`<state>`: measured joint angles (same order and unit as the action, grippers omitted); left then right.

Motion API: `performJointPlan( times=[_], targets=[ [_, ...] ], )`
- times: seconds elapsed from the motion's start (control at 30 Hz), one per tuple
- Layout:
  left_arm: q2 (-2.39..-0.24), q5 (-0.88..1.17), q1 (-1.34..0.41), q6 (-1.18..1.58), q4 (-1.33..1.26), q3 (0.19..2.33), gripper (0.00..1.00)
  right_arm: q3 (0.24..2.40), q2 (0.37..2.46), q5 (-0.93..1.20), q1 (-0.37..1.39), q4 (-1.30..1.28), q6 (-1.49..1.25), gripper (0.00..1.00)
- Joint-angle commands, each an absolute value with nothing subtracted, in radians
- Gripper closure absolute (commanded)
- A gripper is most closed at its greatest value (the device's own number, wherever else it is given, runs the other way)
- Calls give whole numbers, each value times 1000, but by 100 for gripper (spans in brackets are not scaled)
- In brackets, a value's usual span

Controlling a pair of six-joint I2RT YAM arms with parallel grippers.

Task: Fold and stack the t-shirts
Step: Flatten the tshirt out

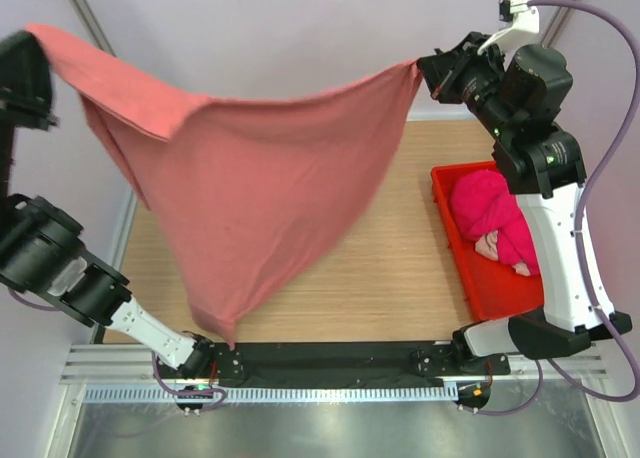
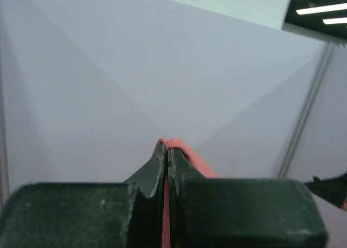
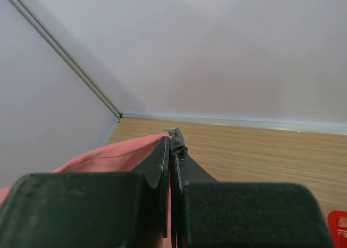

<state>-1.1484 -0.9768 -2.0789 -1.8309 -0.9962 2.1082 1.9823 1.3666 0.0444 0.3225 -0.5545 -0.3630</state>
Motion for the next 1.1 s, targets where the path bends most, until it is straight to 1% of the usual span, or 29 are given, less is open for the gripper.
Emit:
performJointPlan(
  times=[0.0,0.13,0.27,0.3,0.33,0.37,0.47,0.6,0.73,0.77,0.93,1.0,1.07],
  targets=[
    [-1084,-700,-2591,-2546,-1462,2210,99,2075,1385,5,321,-469,-305,99],
    [-1109,-623,-2565,-2580,-1488,2201,100,2098,1428,11,319,-471,-301,99],
    [-1193,-572,-2511,-2602,-1545,2269,100,2144,1468,31,319,-477,-311,99],
    [-1218,-580,-2481,-2582,-1546,2305,99,2151,1483,34,319,-476,-319,99],
    [-1245,-597,-2395,-2557,-1545,2339,100,2157,1491,43,319,-476,-343,99],
    [-1293,-618,-2366,-2545,-1546,2368,99,2160,1496,52,321,-472,-357,99],
    [-1369,-708,-2291,-2513,-1548,2463,99,2134,1508,83,322,-465,-419,99],
    [-1454,-730,-2243,-2490,-1548,2554,100,2079,1497,120,331,-492,-538,99],
    [-1529,-798,-2224,-2454,-1548,2679,100,2010,1471,176,353,-601,-652,99],
    [-1543,-822,-2224,-2439,-1548,2695,99,1991,1463,192,357,-676,-661,99],
    [-1658,-896,-2224,-2421,-1546,2758,99,1904,1388,198,419,-857,-664,99],
    [-1710,-949,-2217,-2412,-1548,2818,100,1864,1345,207,428,-937,-661,99],
    [-1775,-1014,-2165,-2376,-1546,2823,100,1817,1310,219,439,-983,-660,99]
  ],
)
